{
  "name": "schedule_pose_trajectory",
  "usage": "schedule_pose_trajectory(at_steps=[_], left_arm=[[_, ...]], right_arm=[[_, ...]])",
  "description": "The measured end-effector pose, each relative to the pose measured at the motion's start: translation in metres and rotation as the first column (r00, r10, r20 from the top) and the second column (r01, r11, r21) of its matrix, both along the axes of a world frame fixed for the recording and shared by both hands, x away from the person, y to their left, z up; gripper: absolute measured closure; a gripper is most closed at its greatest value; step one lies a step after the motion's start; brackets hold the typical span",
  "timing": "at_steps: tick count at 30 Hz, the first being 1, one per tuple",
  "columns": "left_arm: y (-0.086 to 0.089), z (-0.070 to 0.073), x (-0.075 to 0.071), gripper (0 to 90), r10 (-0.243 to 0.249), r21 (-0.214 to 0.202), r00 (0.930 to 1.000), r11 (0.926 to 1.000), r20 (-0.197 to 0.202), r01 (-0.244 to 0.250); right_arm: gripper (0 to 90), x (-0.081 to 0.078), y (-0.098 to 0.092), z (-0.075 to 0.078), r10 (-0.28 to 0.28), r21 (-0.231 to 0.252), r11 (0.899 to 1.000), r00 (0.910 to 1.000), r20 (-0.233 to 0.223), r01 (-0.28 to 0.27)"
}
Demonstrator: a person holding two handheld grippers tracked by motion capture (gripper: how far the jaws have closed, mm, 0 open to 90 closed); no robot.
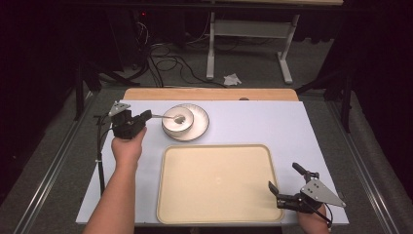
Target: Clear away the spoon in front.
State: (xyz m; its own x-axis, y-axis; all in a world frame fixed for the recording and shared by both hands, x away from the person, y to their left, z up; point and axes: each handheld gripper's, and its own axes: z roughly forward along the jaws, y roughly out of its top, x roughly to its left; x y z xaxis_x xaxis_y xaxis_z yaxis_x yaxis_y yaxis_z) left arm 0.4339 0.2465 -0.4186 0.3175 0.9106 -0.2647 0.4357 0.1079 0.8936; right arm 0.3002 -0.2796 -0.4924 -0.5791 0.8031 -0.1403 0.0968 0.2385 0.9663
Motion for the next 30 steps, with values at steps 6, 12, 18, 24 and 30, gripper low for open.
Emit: schedule_pose_trajectory(at_steps=[6,12,18,24,30], left_arm=[[-0.007,0.008,-0.015,89.9,-0.001,0.049,0.9984,0.9988,0.057,-0.002],[-0.010,0.016,-0.038,90.0,-0.001,0.054,0.9938,0.9985,0.111,-0.005],[-0.006,0.023,-0.056,89.9,-0.015,0.054,0.9908,0.9985,0.135,0.008],[-0.003,0.023,-0.077,89.9,-0.031,0.044,0.9869,0.9987,0.158,0.025],[0.002,0.018,-0.095,90.0,-0.033,0.026,0.9843,0.9992,0.173,0.029]], right_arm=[[0.5,0.000,-0.001,0.000,0.005,0.007,1.000,1.0000,0.003,-0.005],[0.5,0.002,0.001,0.000,0.006,0.002,1.000,1.0000,0.001,-0.006],[0.5,0.001,0.001,0.000,0.005,0.000,1.000,1.0000,0.007,-0.005],[0.5,0.001,0.001,0.000,-0.003,0.002,1.000,1.0000,0.002,0.003],[0.5,0.000,0.000,0.001,-0.004,0.004,1.000,0.9999,0.013,0.004]])
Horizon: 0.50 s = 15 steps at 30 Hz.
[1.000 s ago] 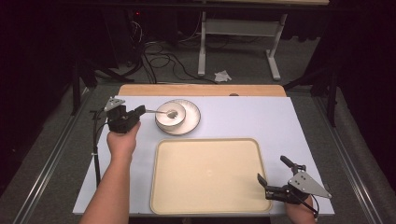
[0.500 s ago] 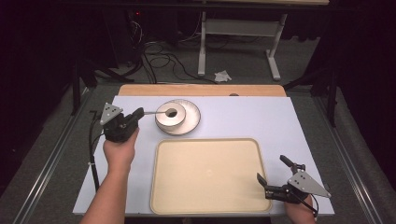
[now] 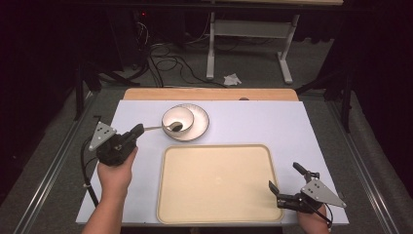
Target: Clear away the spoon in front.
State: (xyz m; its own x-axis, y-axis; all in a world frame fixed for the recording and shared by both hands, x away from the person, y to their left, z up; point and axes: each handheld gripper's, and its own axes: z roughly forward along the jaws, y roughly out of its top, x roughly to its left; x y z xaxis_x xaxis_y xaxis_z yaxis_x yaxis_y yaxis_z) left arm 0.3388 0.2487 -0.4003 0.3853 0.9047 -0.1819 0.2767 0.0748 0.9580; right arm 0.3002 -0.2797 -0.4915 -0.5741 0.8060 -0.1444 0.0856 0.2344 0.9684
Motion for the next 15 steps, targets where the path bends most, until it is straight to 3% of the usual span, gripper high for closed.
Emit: schedule_pose_trajectory(at_steps=[5,6,15], left_arm=[[0.001,-0.002,-0.011,90.0,-0.019,-0.004,0.9998,0.9998,0.008,0.019],[0.000,-0.003,-0.018,90.0,-0.031,-0.022,0.9993,0.9992,0.020,0.032],[-0.013,-0.011,-0.047,90.0,-0.103,-0.036,0.9930,0.9938,0.058,0.105]], right_arm=[[0.5,0.000,-0.001,0.000,-0.002,0.000,1.000,1.0000,0.000,0.002],[0.5,0.000,-0.001,0.000,-0.003,0.002,1.000,1.0000,-0.003,0.003],[0.5,0.000,0.001,0.000,-0.003,0.002,1.000,1.0000,-0.003,0.003]])
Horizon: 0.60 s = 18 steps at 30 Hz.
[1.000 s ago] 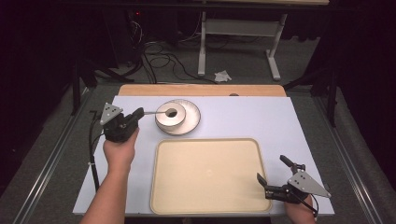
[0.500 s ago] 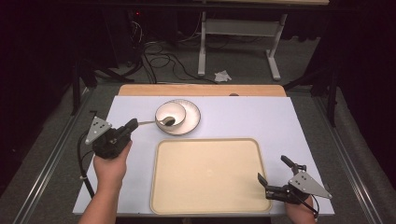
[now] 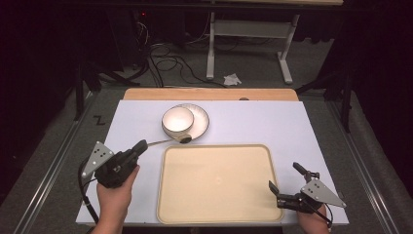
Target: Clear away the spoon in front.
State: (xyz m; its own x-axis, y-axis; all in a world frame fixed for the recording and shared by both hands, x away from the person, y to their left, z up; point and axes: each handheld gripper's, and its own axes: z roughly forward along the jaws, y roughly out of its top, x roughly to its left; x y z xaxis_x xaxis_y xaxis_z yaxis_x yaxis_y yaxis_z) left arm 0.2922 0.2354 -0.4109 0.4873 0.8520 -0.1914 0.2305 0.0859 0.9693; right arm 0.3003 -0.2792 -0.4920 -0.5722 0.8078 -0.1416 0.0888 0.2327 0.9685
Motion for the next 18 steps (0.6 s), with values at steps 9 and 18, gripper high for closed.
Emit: schedule_pose_trajectory(at_steps=[9,18], left_arm=[[-0.008,-0.020,-0.020,90.0,-0.041,-0.011,0.9990,0.9991,0.020,0.041],[-0.001,-0.028,-0.024,90.0,-0.073,-0.081,0.9973,0.9941,-0.010,0.072]], right_arm=[[0.5,0.001,0.001,-0.001,0.008,-0.018,1.000,1.0000,0.004,-0.008],[0.5,0.000,0.002,-0.001,0.002,-0.013,1.000,1.0000,-0.005,-0.002]])
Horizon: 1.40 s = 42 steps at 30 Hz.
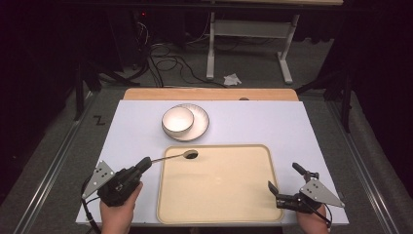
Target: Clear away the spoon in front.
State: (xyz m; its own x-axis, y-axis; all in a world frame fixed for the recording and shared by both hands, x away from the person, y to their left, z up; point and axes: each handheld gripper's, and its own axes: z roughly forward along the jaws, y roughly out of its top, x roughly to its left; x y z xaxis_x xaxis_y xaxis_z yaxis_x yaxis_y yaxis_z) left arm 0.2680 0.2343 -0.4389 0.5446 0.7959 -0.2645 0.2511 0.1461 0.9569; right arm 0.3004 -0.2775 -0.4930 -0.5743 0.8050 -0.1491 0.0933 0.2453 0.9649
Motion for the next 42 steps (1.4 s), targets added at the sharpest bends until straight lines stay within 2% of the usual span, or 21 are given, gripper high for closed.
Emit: schedule_pose_trajectory(at_steps=[2,5,8,9,10,12,14,15,18,20,21,24,25,26,28,31,32,33,36,40,42], left_arm=[[0.001,-0.001,0.001,90.0,-0.007,-0.011,0.9999,0.9999,-0.008,0.007],[0.001,-0.007,0.006,90.0,-0.040,-0.053,0.9982,0.9979,-0.044,0.038],[0.001,-0.013,0.010,90.0,-0.075,-0.100,0.9944,0.9927,-0.075,0.067],[0.001,-0.013,0.010,90.0,-0.075,-0.100,0.9944,0.9927,-0.075,0.067],[0.000,-0.016,0.012,90.0,-0.095,-0.123,0.9910,0.9890,-0.095,0.083],[-0.001,-0.020,0.014,90.0,-0.113,-0.142,0.9866,0.9852,-0.117,0.096],[-0.001,-0.022,0.015,90.0,-0.122,-0.154,0.9846,0.9828,-0.125,0.103],[-0.002,-0.026,0.018,90.0,-0.138,-0.174,0.9797,0.9784,-0.146,0.112],[-0.005,-0.033,0.021,89.9,-0.156,-0.198,0.9720,0.9728,-0.175,0.121],[-0.006,-0.037,0.023,90.0,-0.170,-0.204,0.9662,0.9704,-0.194,0.130],[-0.006,-0.037,0.023,90.0,-0.170,-0.204,0.9662,0.9704,-0.194,0.130],[-0.010,-0.042,0.026,89.9,-0.200,-0.239,0.9542,0.9600,-0.222,0.145],[-0.012,-0.044,0.026,89.9,-0.206,-0.244,0.9513,0.9583,-0.229,0.149],[-0.012,-0.044,0.026,89.9,-0.206,-0.244,0.9513,0.9583,-0.229,0.149],[-0.015,-0.048,0.028,89.9,-0.225,-0.263,0.9425,0.9518,-0.247,0.158],[-0.017,-0.051,0.029,89.9,-0.239,-0.267,0.9346,0.9492,-0.264,0.167],[-0.017,-0.051,0.029,89.9,-0.239,-0.267,0.9346,0.9492,-0.264,0.167],[-0.019,-0.054,0.030,89.9,-0.245,-0.276,0.9296,0.9465,-0.275,0.168],[-0.022,-0.057,0.031,89.9,-0.259,-0.294,0.9210,0.9403,-0.292,0.171],[-0.023,-0.058,0.032,89.8,-0.262,-0.292,0.9164,0.9408,-0.302,0.173],[-0.024,-0.062,0.033,89.9,-0.265,-0.297,0.9092,0.9398,-0.321,0.169]], right_arm=[[0.5,0.000,0.000,0.000,-0.001,-0.003,1.000,1.0000,0.001,0.001],[0.5,0.001,0.001,-0.001,0.006,-0.016,1.000,1.0000,-0.001,-0.006],[0.5,0.001,0.001,-0.002,0.008,-0.008,1.000,0.9999,-0.012,-0.008],[0.5,0.001,0.001,-0.002,0.008,-0.008,1.000,0.9999,-0.012,-0.008],[0.5,0.001,0.001,-0.002,0.009,-0.013,1.000,0.9999,-0.011,-0.009],[0.5,0.001,0.001,-0.002,0.009,-0.010,1.000,0.9998,-0.016,-0.009],[0.5,0.001,0.001,-0.002,0.009,-0.011,1.000,0.9998,-0.016,-0.009],[0.5,0.001,0.001,-0.002,0.012,-0.011,1.000,0.9998,-0.015,-0.012],[0.5,0.002,0.001,-0.002,0.017,-0.018,1.000,0.9998,-0.012,-0.017],[0.5,0.002,0.001,-0.002,0.018,-0.020,1.000,0.9998,-0.010,-0.019],[0.5,0.002,0.001,-0.002,0.018,-0.020,1.000,0.9998,-0.010,-0.019],[0.5,0.002,0.001,-0.002,0.022,-0.019,1.000,0.9997,-0.010,-0.022],[0.5,0.002,0.002,-0.002,0.021,-0.019,1.000,0.9997,-0.012,-0.021],[0.5,0.002,0.002,-0.002,0.021,-0.019,1.000,0.9997,-0.012,-0.021],[0.5,0.002,0.002,-0.002,0.027,-0.015,1.000,0.9996,-0.012,-0.027],[0.5,0.002,0.002,-0.002,0.028,-0.019,0.999,0.9995,-0.015,-0.029],[0.5,0.002,0.002,-0.002,0.028,-0.019,0.999,0.9995,-0.015,-0.029],[0.5,0.002,0.003,-0.002,0.031,-0.013,0.999,0.9994,-0.016,-0.031],[0.5,0.002,0.003,-0.002,0.036,-0.019,0.999,0.9993,-0.012,-0.036],[0.5,0.002,0.003,-0.002,0.036,-0.018,0.999,0.9993,-0.012,-0.036],[0.5,0.002,0.003,-0.002,0.036,-0.020,0.999,0.9992,-0.014,-0.037]])
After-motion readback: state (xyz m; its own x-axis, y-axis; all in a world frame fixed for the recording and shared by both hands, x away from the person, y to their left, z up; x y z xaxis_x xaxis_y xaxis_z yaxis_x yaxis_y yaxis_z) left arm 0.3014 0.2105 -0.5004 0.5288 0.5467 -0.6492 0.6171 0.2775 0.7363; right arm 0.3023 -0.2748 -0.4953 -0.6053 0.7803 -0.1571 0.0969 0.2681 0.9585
